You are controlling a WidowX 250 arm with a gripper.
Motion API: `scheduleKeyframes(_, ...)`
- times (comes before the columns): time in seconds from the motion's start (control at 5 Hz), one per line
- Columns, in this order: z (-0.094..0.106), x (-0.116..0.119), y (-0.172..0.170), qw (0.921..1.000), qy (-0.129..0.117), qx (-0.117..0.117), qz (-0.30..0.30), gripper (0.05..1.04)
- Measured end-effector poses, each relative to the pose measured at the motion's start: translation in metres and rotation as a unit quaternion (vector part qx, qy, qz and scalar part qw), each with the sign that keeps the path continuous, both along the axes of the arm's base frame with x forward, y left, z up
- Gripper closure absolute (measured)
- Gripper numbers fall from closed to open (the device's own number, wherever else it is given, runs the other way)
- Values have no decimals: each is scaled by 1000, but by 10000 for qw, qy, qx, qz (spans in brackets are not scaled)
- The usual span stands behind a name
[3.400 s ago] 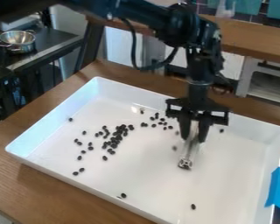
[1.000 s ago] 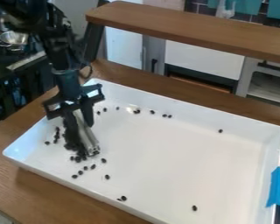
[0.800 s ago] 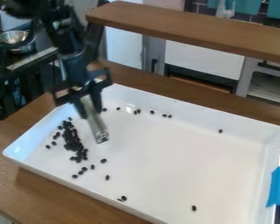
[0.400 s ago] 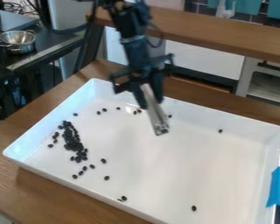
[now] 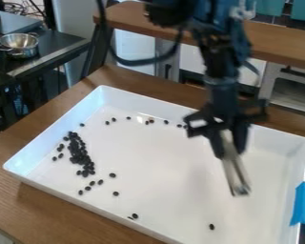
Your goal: Sweep into pile
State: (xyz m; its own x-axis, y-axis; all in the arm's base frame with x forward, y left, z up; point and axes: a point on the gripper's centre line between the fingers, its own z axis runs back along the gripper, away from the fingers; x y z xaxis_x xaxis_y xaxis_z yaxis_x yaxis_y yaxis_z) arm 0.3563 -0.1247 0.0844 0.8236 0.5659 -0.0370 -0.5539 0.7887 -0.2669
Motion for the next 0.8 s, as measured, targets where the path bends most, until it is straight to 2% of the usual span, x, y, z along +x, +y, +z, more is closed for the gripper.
scheduleKeyframes(0.2,-6,-13,-47,9989,-170,135,-421,745)
scheduleKeyframes(0.4,-22,-24,-64,9970,-257,347,-642,745)
scheduleKeyframes(0.6,-30,-26,-70,9954,-316,492,-753,745)
scheduleKeyframes(0.8,-41,-36,-67,9936,-280,538,-953,745)
